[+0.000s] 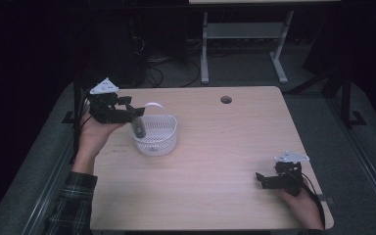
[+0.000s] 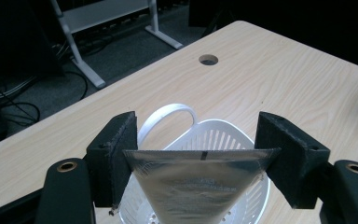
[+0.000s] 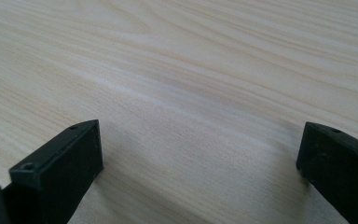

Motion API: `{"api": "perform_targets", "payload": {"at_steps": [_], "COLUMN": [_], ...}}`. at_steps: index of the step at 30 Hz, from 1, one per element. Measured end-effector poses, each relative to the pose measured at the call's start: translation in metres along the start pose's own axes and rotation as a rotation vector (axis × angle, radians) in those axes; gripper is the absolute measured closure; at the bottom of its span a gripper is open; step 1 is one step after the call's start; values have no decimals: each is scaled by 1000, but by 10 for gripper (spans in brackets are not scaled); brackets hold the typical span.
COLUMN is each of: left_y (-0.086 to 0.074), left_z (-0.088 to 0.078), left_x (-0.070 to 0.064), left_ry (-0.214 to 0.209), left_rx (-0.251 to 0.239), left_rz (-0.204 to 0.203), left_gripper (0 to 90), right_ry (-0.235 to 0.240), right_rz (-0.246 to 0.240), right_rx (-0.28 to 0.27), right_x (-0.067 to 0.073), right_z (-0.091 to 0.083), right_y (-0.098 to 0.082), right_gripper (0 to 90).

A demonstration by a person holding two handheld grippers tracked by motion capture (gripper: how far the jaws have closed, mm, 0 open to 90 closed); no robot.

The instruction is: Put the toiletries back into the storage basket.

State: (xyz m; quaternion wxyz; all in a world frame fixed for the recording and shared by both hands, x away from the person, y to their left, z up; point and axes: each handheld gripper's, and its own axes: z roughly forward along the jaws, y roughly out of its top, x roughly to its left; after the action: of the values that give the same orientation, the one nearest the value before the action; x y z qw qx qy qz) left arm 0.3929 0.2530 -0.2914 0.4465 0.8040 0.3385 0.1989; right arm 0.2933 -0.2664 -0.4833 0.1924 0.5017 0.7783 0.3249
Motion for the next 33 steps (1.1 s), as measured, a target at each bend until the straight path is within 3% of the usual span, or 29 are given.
{"api": "perform_targets", "payload": {"at_steps": [9,33], "left_y": [-8,-40], "left_z": [12,34], "left_x": [-1,4], "left_ry": [0,8], "left_rx": [33,104], "left_rz": [4,-32], "left_gripper": [297,297], "right_ry": [-1,-1], "right_rz": [-2,1], "right_rx": [-1,1], "right_x": [0,0], "right_z": [0,0], "right_y": [0,0], "right_gripper": [0,0]}}
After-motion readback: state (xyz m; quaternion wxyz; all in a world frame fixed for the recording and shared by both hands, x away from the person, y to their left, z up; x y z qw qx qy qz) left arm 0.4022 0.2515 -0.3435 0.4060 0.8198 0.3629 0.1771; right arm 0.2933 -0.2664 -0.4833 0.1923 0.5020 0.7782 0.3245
